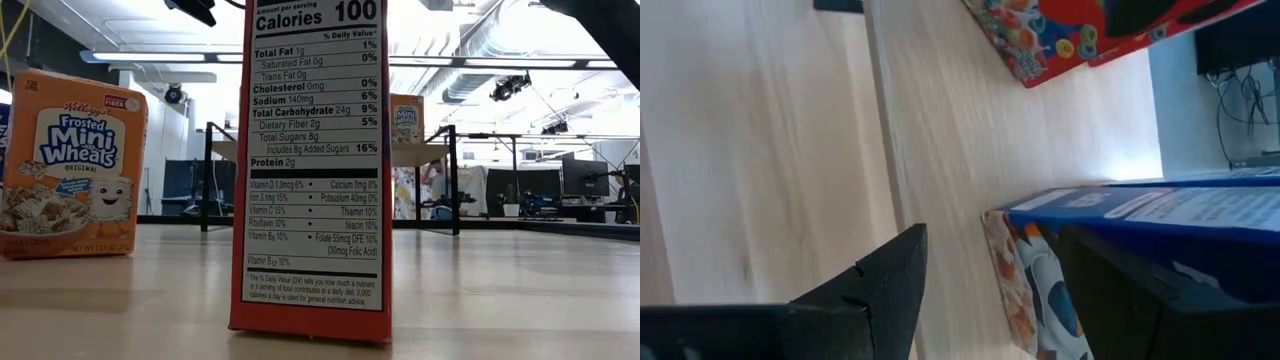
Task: Stack cereal on shelf
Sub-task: Put the right blue cereal box on the shelf aligned with the other blue cereal box, then adjust the red cereal box on the shelf
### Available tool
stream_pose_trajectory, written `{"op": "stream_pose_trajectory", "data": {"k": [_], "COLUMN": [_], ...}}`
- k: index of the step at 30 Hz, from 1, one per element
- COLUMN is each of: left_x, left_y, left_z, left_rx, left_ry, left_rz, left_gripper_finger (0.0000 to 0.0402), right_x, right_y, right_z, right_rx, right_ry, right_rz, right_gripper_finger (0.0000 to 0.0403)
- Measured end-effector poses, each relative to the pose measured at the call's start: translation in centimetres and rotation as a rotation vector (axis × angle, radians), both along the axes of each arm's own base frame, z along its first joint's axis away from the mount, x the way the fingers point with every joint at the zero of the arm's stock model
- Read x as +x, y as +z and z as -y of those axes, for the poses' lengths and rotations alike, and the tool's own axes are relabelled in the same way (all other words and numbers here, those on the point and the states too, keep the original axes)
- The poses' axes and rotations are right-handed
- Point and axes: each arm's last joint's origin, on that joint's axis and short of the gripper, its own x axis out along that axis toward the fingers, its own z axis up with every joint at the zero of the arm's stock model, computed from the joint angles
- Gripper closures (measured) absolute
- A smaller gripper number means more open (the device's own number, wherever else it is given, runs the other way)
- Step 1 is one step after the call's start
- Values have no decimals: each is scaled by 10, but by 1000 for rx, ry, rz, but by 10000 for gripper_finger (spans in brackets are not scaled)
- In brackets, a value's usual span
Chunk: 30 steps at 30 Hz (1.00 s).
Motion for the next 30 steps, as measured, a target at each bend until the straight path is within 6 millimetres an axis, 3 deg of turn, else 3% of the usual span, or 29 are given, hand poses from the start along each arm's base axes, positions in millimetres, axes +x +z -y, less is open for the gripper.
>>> {"op": "stream_pose_trajectory", "data": {"k": [10, 14, 30], "left_x": [0, 0, 3], "left_y": [0, 0, -1], "left_z": [0, 0, 0], "left_rx": [0, 0, 0], "left_ry": [0, 0, 0], "left_rz": [0, 0, 3], "left_gripper_finger": [155, 155, 155], "right_x": [0, -3, -53], "right_y": [0, 9, 101], "right_z": [-2, -8, -17], "right_rx": [4, -8, -146], "right_ry": [15, 46, 3], "right_rz": [-1, 9, 286], "right_gripper_finger": [185, 185, 185]}}
